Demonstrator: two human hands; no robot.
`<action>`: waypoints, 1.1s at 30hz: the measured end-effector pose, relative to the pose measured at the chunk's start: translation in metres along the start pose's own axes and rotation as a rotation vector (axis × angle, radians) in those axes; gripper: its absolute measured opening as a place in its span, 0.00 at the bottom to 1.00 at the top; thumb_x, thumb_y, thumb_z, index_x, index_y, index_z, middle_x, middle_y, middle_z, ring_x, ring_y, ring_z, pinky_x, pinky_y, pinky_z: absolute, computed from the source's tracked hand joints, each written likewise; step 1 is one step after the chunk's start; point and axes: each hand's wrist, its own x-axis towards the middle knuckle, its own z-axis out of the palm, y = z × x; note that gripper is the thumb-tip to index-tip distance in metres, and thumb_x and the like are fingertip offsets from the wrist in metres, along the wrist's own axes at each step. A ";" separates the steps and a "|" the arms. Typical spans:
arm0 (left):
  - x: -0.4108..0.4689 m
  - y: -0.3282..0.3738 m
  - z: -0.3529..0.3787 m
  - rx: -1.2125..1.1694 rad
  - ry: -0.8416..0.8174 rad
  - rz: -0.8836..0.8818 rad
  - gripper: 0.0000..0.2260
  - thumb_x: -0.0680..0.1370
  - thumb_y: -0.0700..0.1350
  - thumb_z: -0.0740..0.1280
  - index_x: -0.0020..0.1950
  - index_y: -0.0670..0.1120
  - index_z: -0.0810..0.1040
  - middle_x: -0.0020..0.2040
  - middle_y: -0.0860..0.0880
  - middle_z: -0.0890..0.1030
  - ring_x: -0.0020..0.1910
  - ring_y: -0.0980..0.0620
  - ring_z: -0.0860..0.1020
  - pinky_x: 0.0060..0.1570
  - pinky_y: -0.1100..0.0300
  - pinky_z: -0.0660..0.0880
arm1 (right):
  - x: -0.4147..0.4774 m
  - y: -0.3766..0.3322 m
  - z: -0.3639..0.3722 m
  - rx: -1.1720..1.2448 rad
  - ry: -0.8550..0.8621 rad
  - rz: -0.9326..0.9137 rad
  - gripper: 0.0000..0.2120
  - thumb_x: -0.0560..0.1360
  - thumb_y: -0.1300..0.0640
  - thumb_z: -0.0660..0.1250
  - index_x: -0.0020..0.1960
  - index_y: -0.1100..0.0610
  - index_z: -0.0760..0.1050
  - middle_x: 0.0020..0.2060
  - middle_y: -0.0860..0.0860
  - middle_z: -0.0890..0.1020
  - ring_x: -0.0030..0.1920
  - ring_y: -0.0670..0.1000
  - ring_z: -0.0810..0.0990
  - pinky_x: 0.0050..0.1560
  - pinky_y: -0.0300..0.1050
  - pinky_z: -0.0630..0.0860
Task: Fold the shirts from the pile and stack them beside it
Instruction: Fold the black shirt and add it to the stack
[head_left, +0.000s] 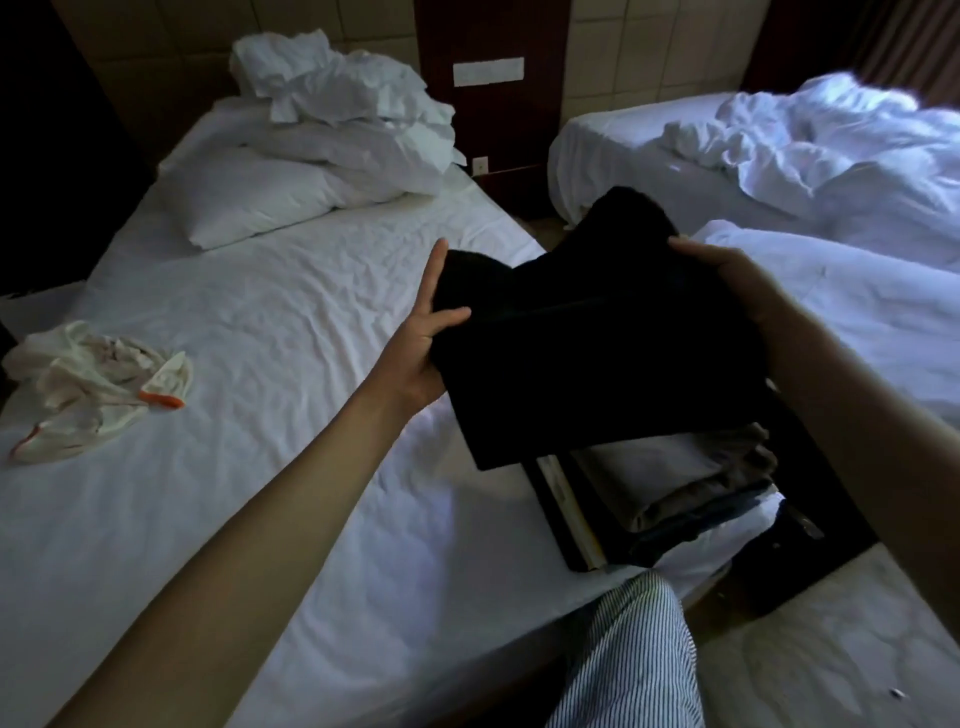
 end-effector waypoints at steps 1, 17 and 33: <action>0.010 -0.006 0.010 -0.028 -0.010 0.009 0.29 0.79 0.31 0.55 0.71 0.62 0.63 0.58 0.51 0.81 0.57 0.49 0.77 0.52 0.59 0.76 | 0.006 -0.008 -0.013 -0.036 0.012 -0.047 0.13 0.80 0.57 0.57 0.39 0.53 0.74 0.24 0.43 0.79 0.25 0.40 0.78 0.28 0.32 0.74; -0.006 -0.186 0.014 0.261 0.315 -0.593 0.18 0.78 0.46 0.67 0.65 0.44 0.69 0.54 0.44 0.79 0.50 0.45 0.79 0.47 0.50 0.78 | -0.008 0.088 -0.123 -0.658 0.045 0.369 0.22 0.67 0.42 0.73 0.53 0.55 0.78 0.48 0.58 0.81 0.46 0.56 0.78 0.46 0.49 0.72; -0.028 -0.188 0.034 0.333 0.144 -0.711 0.04 0.78 0.42 0.67 0.52 0.44 0.76 0.52 0.46 0.81 0.49 0.51 0.80 0.45 0.59 0.78 | -0.038 0.100 -0.148 -0.538 0.163 0.621 0.19 0.76 0.64 0.65 0.66 0.57 0.70 0.51 0.53 0.80 0.46 0.52 0.80 0.33 0.40 0.80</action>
